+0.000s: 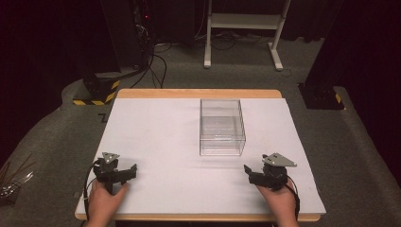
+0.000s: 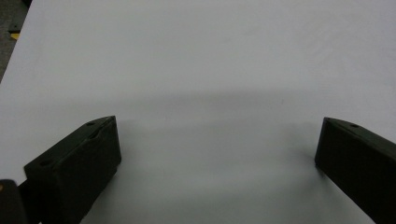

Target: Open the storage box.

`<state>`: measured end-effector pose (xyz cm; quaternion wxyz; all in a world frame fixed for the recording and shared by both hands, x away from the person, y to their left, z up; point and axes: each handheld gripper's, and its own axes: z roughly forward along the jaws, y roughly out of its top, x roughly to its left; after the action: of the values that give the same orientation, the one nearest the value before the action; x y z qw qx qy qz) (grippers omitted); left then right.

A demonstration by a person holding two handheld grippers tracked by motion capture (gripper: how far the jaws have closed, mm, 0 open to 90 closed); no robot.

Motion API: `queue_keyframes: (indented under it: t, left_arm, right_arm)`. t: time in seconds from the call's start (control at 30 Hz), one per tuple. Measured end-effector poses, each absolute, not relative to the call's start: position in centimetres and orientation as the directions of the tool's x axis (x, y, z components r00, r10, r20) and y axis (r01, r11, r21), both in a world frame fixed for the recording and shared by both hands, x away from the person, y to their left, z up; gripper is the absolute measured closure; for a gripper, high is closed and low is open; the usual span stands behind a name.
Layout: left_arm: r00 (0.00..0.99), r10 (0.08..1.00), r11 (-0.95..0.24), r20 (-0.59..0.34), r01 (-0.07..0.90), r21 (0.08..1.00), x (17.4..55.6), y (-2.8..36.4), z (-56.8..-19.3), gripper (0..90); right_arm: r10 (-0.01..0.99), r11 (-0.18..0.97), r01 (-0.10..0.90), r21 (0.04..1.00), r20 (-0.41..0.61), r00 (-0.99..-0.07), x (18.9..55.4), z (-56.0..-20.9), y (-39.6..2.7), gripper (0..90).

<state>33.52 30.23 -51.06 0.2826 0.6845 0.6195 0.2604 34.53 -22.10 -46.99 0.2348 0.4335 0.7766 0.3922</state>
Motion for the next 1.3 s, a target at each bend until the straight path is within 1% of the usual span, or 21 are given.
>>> queue_keyframes:
  t: [0.23,0.27,0.57,0.87,1.0,1.2,1.23,1.3]
  left_arm:
    - [0.096,0.995,-0.072,0.006,0.701,0.71,33.5,30.2,-51.1,0.4]
    - [0.096,0.995,-0.072,0.006,0.7,0.71,33.5,30.2,-51.1,0.4]
    - [0.096,0.995,-0.072,0.006,0.7,0.71,33.5,30.2,-51.1,0.4]
    - [0.097,0.995,-0.073,0.006,0.701,0.709,33.5,30.2,-51.1,0.4]
    - [0.097,0.995,-0.073,0.006,0.702,0.709,33.5,30.2,-51.1,0.4]
    - [0.096,0.995,-0.071,0.004,0.702,0.709,33.5,30.2,-51.1,0.4]
    - [0.096,0.995,-0.071,0.004,0.702,0.709,33.5,30.2,-51.1,0.4]
    - [0.097,0.995,-0.072,0.006,0.7,0.71,33.5,30.2,-51.1,0.4]
  right_arm:
    - [0.836,0.321,0.477,0.818,-0.008,-0.549,34.4,-46.7,-20.9,14.9]
    - [0.83,0.313,0.477,0.821,0.008,-0.558,34.4,-46.7,-20.6,14.5]
    - [0.812,0.321,0.462,0.827,0.011,-0.583,34.2,-46.6,-19.4,16.2]
    - [0.79,0.32,0.44,0.839,0.02,-0.612,34.1,-46.4,-18.1,21.4]
    - [0.774,0.313,0.429,0.847,0.034,-0.632,34.2,-46.4,-17.6,26.3]
    - [0.753,0.326,0.443,0.836,0.054,-0.656,35.0,-46.6,-17.2,33.6]
    - [0.753,0.326,0.443,0.836,0.054,-0.656,35.0,-46.6,-17.2,33.6]
    - [0.744,0.319,0.443,0.838,0.068,-0.665,35.4,-46.7,-17.1,38.5]
